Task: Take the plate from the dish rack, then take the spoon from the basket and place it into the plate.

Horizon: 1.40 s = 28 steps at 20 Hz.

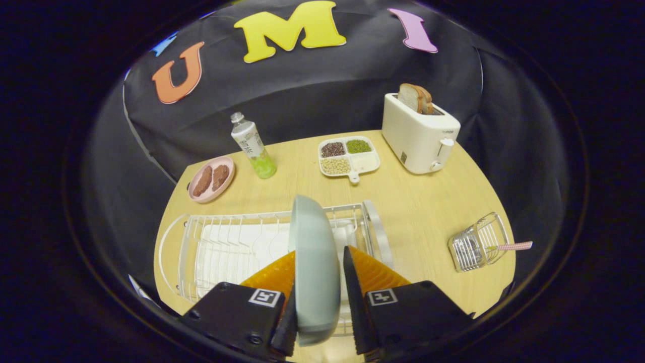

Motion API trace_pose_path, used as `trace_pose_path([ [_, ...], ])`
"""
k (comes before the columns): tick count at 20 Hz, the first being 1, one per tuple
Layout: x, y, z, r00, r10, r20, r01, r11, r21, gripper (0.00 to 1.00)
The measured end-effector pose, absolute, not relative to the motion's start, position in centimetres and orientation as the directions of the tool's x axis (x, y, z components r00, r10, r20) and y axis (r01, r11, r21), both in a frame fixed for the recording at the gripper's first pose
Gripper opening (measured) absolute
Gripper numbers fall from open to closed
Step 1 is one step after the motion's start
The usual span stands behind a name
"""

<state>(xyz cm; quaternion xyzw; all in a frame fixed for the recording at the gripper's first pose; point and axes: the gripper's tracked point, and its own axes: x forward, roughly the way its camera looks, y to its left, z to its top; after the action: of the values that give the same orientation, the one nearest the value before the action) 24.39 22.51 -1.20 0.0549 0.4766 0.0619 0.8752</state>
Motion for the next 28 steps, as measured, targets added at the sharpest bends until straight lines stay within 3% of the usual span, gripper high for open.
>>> trace_pose_path([
  [2, 24.3, 22.2, -1.2, 0.53, 0.124, -0.839, -0.041, 0.992, 0.12, 0.39],
  [8, 25.4, 20.9, 1.4, 0.607, -0.049, -0.793, -0.021, 0.997, -0.078, 0.33],
  [16, 25.3, 20.9, 2.5, 0.616, -0.14, -0.775, -0.024, 0.98, -0.196, 0.32],
  [20, 25.4, 20.4, 6.2, 0.697, -0.193, -0.691, -0.027, 0.955, -0.294, 0.31],
  [23, 23.1, 20.8, 7.2, 0.724, -0.096, -0.683, -0.065, 0.976, -0.207, 0.31],
  [28, 15.6, 20.1, 5.5, 0.685, 0.186, -0.704, -0.149, 0.982, 0.114, 0.31],
])
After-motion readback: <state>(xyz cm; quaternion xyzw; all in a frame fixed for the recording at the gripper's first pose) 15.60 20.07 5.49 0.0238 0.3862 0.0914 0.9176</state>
